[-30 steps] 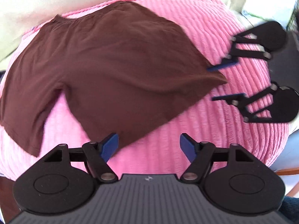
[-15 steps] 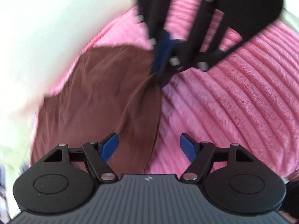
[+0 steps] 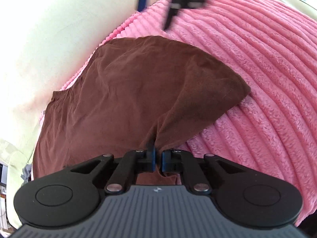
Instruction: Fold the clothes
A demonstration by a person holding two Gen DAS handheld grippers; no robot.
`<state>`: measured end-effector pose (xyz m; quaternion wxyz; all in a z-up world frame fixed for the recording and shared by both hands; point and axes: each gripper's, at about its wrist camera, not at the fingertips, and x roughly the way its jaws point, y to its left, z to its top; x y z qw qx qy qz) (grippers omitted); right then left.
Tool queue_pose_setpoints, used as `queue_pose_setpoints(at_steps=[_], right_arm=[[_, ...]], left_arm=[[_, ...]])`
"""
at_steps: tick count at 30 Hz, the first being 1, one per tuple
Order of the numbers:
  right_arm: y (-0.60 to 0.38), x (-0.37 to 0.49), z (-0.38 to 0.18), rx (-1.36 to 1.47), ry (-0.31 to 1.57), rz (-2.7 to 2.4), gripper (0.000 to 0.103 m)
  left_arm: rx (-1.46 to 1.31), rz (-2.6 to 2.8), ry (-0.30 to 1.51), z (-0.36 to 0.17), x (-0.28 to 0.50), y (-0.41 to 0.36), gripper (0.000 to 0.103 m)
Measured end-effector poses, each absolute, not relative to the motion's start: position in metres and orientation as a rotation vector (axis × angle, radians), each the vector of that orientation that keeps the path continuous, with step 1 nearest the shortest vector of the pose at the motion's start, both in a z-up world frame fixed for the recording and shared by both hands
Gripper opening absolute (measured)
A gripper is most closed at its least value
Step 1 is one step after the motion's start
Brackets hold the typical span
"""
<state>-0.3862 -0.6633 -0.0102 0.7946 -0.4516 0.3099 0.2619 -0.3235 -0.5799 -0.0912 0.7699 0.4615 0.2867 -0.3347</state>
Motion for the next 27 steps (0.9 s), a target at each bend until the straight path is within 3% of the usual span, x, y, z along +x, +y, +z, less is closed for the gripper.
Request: queue_pose_setpoints(at_steps=[5,12,19,20,21,27], right_arm=[[-0.692,-0.317,-0.02,-1.211,0.631,0.622,0.041],[-0.712,-0.291,-0.03,-1.428,0.602,0.834,0.041],[-0.728,-0.288,-0.059,-1.53,0.404,1.011,0.039],[-0.731,-0.287,-0.064,-1.541,0.389,1.031,0.033],[-0.731,-0.283,-0.066,-1.542,0.413,1.057,0.004],[-0.722,-0.256,-0.01,-1.427,0.512,1.153,0.0]], left_arm=[[0.898,-0.756,0.658,-0.076,-0.321,-0.581,0.007],[0.843,-0.736,0.722,-0.078,-0.316,-0.594,0.007],[0.76,-0.646,0.791,-0.078,-0.319,-0.591,0.006],[0.741,-0.635,0.806,-0.077,-0.319,-0.59,0.005],[0.716,-0.627,0.823,-0.074,-0.317,-0.589,0.005],[0.443,-0.604,0.935,-0.038,-0.287,-0.556,0.003]])
